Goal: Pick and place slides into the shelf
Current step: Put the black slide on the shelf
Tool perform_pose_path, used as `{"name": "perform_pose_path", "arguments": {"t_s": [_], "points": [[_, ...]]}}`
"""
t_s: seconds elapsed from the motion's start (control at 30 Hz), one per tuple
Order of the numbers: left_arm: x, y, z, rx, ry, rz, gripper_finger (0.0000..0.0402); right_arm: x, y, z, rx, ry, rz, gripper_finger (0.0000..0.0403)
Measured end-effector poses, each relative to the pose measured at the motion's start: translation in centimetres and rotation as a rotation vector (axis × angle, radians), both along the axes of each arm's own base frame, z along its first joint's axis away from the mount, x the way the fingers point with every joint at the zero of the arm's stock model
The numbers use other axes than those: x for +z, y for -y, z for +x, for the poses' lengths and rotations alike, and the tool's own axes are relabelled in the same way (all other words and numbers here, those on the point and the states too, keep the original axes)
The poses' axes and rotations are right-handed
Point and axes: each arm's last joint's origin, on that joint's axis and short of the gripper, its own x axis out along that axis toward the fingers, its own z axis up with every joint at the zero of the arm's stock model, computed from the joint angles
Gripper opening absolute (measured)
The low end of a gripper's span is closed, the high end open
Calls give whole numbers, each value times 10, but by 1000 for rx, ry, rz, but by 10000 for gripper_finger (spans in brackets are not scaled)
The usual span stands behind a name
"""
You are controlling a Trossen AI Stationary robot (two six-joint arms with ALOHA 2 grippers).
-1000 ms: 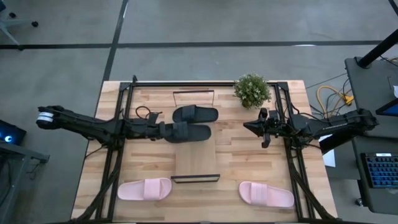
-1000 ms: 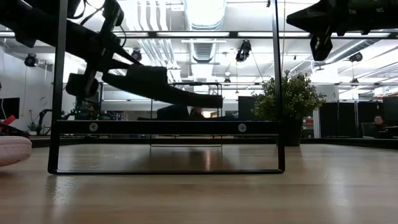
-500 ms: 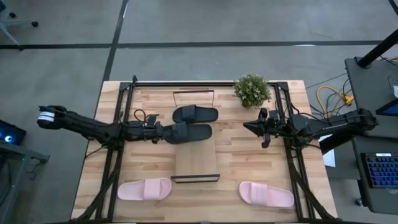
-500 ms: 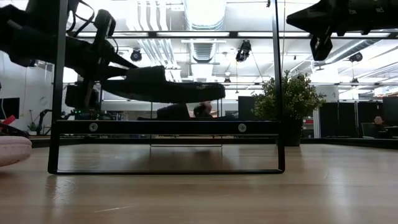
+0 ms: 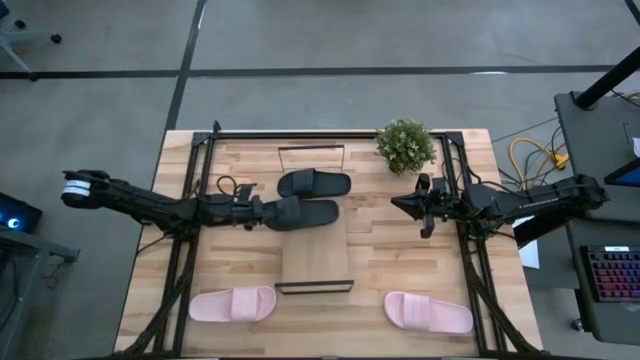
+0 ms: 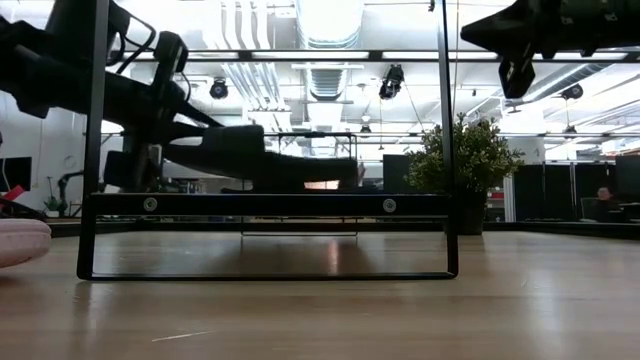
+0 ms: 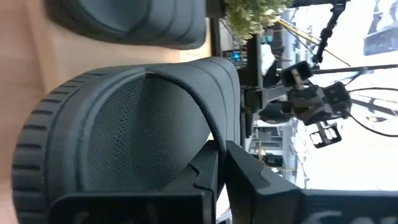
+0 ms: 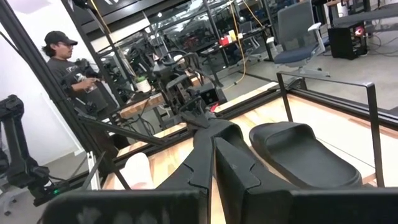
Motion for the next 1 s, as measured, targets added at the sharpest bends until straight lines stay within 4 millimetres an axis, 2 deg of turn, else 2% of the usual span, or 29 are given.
{"name": "perform_pose_path", "arguments": {"t_s": [0.23,0.43,0.8,1.0], "points": [[-6,-4,6,3,-22,3,0,-1,0,0,0,-7,4,9],[-8,-4,16,-4,46,0,0,-1,0,0,0,-10,6,8],[-20,-6,38,-46,65,-17,0,-1,0,0,0,-10,6,9],[-26,-11,42,-37,81,-18,0,-1,0,0,0,-10,6,9]]}}
